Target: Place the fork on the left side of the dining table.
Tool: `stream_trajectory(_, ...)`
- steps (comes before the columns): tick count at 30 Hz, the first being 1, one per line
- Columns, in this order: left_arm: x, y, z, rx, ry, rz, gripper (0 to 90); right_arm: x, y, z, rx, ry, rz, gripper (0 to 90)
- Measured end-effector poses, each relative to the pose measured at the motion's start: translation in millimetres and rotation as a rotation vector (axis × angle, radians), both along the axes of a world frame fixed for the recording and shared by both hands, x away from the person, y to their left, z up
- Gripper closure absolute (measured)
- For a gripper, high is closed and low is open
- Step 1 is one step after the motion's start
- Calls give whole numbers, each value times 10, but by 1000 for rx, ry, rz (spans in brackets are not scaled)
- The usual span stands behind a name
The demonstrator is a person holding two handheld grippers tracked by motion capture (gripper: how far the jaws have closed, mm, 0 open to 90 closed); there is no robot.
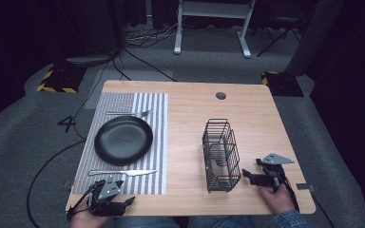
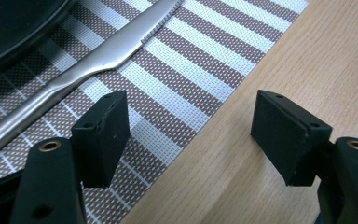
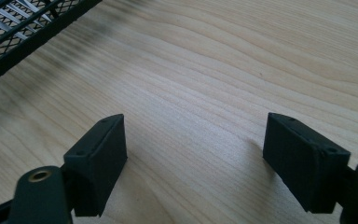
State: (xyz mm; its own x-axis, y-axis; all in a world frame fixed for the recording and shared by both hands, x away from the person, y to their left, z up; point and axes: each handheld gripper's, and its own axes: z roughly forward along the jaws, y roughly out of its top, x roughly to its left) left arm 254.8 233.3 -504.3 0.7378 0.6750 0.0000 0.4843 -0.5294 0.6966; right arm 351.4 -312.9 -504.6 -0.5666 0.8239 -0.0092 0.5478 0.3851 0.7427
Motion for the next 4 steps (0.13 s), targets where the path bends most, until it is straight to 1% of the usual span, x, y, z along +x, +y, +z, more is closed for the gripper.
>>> stream_trajectory(1, 0, 6, -10, -11, 1, 3, 277, 0, 0, 0, 0, 0, 0, 214)
stream_trajectory(2, 0, 11, -26, -25, -4, -2, 251, 0, 0, 0, 0, 0, 0, 215)
stream_trajectory(3, -7, 26, -61, -45, -26, -14, 234, 0, 0, 0, 0, 0, 0, 214)
stream_trajectory(4, -7, 26, -61, -45, -26, -14, 225, 0, 0, 0, 0, 0, 0, 214)
